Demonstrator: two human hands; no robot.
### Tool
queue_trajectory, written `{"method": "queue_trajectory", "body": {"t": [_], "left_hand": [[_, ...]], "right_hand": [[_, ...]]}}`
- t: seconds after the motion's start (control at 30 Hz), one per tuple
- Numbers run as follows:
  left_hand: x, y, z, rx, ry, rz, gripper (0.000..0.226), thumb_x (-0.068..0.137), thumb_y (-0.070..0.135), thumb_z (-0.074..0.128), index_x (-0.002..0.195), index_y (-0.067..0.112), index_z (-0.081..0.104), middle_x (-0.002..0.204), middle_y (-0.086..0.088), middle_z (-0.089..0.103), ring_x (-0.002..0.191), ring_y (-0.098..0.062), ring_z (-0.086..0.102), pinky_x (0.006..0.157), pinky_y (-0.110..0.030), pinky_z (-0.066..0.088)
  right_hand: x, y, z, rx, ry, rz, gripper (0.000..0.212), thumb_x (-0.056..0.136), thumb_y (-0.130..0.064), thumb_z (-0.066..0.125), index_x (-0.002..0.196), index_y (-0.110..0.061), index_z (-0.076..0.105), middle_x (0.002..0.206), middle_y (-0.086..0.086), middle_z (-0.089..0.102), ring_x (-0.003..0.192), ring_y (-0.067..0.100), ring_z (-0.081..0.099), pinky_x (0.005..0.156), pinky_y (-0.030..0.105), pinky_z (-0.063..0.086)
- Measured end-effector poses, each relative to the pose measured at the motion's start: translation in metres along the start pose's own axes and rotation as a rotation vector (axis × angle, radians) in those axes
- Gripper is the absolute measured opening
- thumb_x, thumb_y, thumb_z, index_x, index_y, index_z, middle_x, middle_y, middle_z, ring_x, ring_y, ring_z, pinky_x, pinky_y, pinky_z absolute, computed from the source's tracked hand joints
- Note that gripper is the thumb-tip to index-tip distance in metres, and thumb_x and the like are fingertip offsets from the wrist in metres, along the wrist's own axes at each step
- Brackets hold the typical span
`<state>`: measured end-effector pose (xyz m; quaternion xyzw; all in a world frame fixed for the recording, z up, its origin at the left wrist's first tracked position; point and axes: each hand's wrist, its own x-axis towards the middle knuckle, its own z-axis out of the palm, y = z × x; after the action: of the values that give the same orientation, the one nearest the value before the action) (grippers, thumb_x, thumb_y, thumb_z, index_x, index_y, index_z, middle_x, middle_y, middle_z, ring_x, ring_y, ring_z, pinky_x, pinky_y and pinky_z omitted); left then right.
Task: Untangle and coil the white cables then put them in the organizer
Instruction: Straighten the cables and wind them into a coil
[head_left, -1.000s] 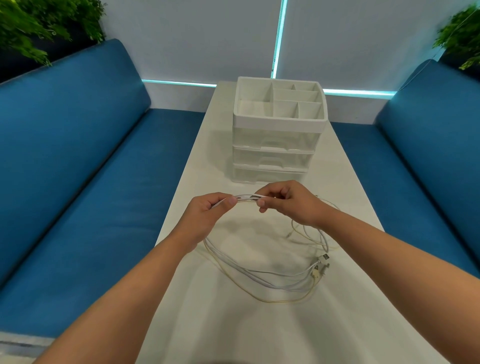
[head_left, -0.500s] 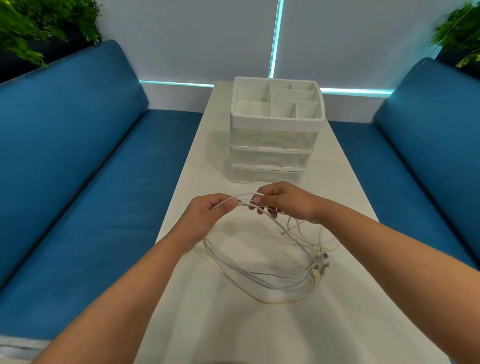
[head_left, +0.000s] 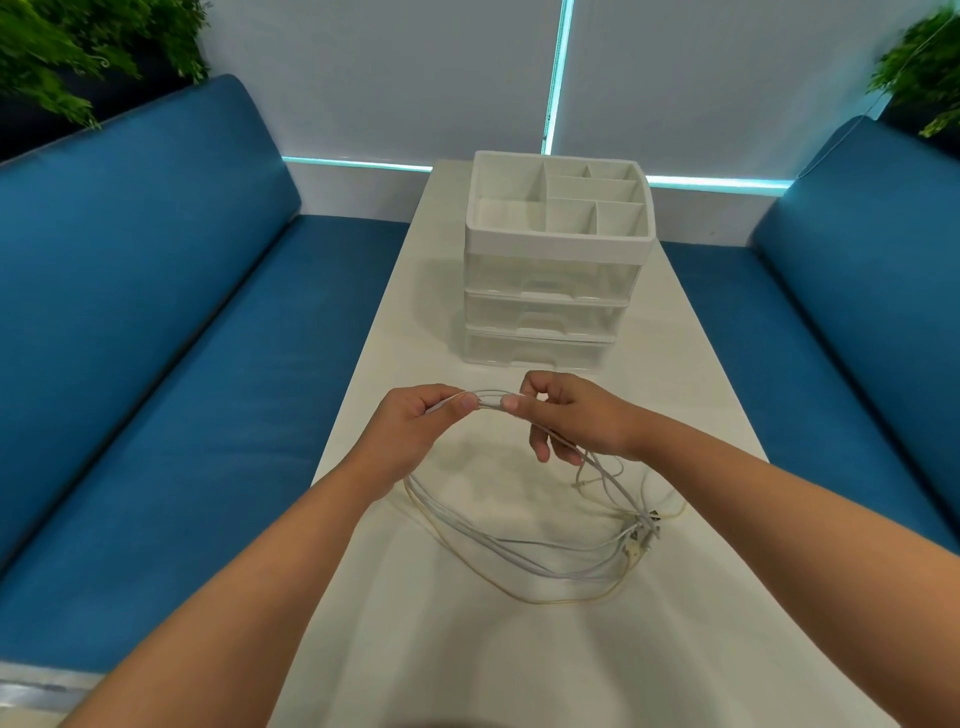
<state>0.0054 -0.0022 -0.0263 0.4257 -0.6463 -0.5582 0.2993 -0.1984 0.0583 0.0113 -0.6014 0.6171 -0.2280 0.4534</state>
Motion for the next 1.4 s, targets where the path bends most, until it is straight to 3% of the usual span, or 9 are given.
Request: {"method": "queue_trajectory", "body": {"t": [0.2,0.3,0.43,0.6,0.77,0.93,1.13,1.23,1.4], "left_hand": [[0.0,-0.003,-0.003,-0.004,-0.013,-0.019,0.019,0.092,0.036,0.064,0.098,0.023,0.076,0.094,0.013,0.075,0.085,0.007,0.064,0.073,-0.007,0.043],[0.0,-0.005,-0.005,0.011,-0.027,-0.033,0.019,0.091,0.036,0.065,0.099,0.023,0.076,0.097,0.015,0.075,0.09,0.008,0.065,0.075,-0.006,0.043],[0.0,-0.007,-0.003,0.05,-0.062,-0.038,0.017,0.092,0.036,0.065,0.098,0.026,0.077,0.097,0.018,0.075,0.093,0.008,0.064,0.076,-0.004,0.042],[0.001,-0.006,-0.002,0.049,-0.059,-0.046,0.021,0.093,0.037,0.064,0.1,0.023,0.077,0.1,0.016,0.075,0.095,0.012,0.063,0.078,-0.007,0.042],[0.003,-0.005,-0.003,0.058,-0.026,-0.075,0.021,0.093,0.039,0.063,0.094,0.024,0.077,0.1,0.017,0.073,0.088,0.012,0.061,0.074,-0.011,0.041],[0.004,-0.008,-0.002,0.058,-0.012,-0.086,0.021,0.093,0.04,0.063,0.091,0.024,0.076,0.1,0.019,0.071,0.091,0.014,0.058,0.075,-0.013,0.04],[0.004,-0.008,-0.002,0.086,-0.031,-0.079,0.022,0.092,0.041,0.063,0.091,0.024,0.077,0.1,0.019,0.071,0.092,0.016,0.058,0.075,-0.009,0.038],[0.004,-0.008,-0.001,0.087,-0.028,-0.088,0.022,0.092,0.042,0.063,0.09,0.024,0.076,0.101,0.019,0.071,0.095,0.012,0.058,0.075,-0.013,0.039],[0.003,-0.005,0.001,0.093,-0.018,-0.07,0.028,0.096,0.039,0.058,0.094,0.017,0.075,0.064,0.029,0.063,0.059,0.016,0.053,0.065,-0.016,0.037]], "right_hand": [[0.002,0.005,-0.002,-0.028,-0.067,-0.028,0.019,0.094,-0.019,0.058,0.083,-0.014,0.044,0.068,0.008,0.071,0.039,0.018,0.043,0.044,0.026,0.034],[-0.001,0.007,-0.007,-0.068,-0.073,-0.003,0.015,0.095,-0.022,0.056,0.085,-0.015,0.047,0.068,0.005,0.071,0.044,0.016,0.044,0.05,0.028,0.035],[-0.004,0.008,-0.01,-0.409,-0.036,0.005,0.017,0.096,-0.028,0.05,0.082,-0.02,0.049,0.06,-0.004,0.063,0.047,0.007,0.043,0.053,0.022,0.037],[-0.005,0.01,-0.01,-0.673,0.016,-0.024,0.019,0.099,-0.032,0.042,0.091,-0.015,0.041,0.067,-0.002,0.048,0.059,0.015,0.04,0.053,0.028,0.03],[-0.004,0.015,-0.015,-0.67,0.027,-0.124,0.021,0.099,-0.034,0.044,0.089,-0.019,0.033,0.062,-0.004,0.043,0.056,0.015,0.035,0.055,0.031,0.029],[-0.003,0.021,-0.02,-0.767,0.052,-0.203,0.021,0.102,-0.037,0.038,0.085,-0.025,0.042,0.062,-0.007,0.047,0.057,0.01,0.042,0.059,0.031,0.033],[-0.004,0.025,-0.026,-0.504,0.069,-0.094,0.037,0.097,-0.05,0.045,0.076,-0.025,0.062,0.054,-0.009,0.053,0.049,0.005,0.045,0.058,0.023,0.039],[-0.004,0.029,-0.026,-0.28,0.025,-0.035,0.033,0.095,-0.047,0.052,0.083,-0.02,0.067,0.05,-0.007,0.052,0.05,0.01,0.042,0.059,0.024,0.038],[-0.002,0.03,-0.027,-0.221,0.033,-0.032,0.018,0.097,-0.036,0.054,0.084,-0.024,0.056,0.06,-0.009,0.055,0.059,0.011,0.043,0.065,0.027,0.037]]}}
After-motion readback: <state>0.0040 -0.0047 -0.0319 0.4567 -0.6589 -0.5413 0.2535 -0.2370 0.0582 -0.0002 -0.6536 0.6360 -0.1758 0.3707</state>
